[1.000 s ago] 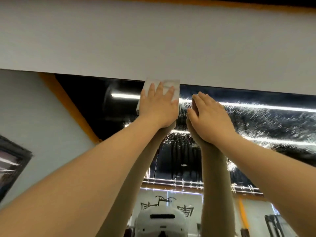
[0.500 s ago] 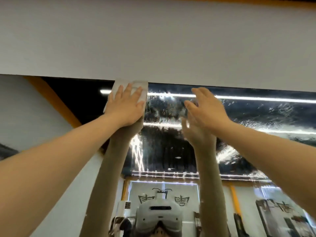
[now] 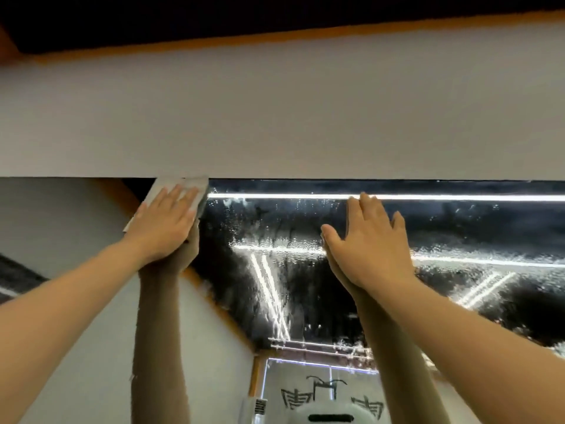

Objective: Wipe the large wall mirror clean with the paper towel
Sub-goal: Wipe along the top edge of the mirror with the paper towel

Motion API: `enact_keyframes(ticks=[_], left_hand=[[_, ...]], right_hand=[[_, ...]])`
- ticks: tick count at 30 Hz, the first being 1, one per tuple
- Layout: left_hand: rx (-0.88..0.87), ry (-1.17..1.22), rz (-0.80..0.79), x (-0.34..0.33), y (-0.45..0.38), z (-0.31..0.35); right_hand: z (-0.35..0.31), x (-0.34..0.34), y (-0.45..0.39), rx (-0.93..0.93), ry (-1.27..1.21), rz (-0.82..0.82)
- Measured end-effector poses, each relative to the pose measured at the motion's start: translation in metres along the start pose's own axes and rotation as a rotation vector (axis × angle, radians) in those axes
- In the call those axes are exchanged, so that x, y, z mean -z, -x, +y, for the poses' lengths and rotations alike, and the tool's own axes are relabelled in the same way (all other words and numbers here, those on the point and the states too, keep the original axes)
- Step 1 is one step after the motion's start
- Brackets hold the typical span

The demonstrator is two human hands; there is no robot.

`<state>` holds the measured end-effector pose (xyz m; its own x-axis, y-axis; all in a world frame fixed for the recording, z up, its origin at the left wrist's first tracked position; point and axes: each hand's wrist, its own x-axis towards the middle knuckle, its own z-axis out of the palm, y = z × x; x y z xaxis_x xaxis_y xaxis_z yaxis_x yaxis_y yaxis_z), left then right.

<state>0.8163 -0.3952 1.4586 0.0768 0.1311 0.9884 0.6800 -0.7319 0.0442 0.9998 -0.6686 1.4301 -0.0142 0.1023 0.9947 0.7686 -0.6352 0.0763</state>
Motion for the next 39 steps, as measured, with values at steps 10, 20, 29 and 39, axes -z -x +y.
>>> enact_keyframes(ticks=[10,20,29,39], left_hand=[[0.061,0.161,0.034,0.02,0.004,0.075],[0.022,0.182,0.025,0.025,-0.011,0.098],[0.15,0.182,0.01,0.03,-0.011,0.127],[-0.053,0.179,0.043,0.028,-0.013,0.142]], right_hand=[[0.0,0.0,0.0,-0.002,-0.007,-0.003],[-0.002,0.003,0.0,-0.014,-0.016,-0.008],[-0.001,0.0,-0.001,-0.014,-0.039,0.005],[0.0,0.003,-0.001,-0.015,-0.022,-0.018]])
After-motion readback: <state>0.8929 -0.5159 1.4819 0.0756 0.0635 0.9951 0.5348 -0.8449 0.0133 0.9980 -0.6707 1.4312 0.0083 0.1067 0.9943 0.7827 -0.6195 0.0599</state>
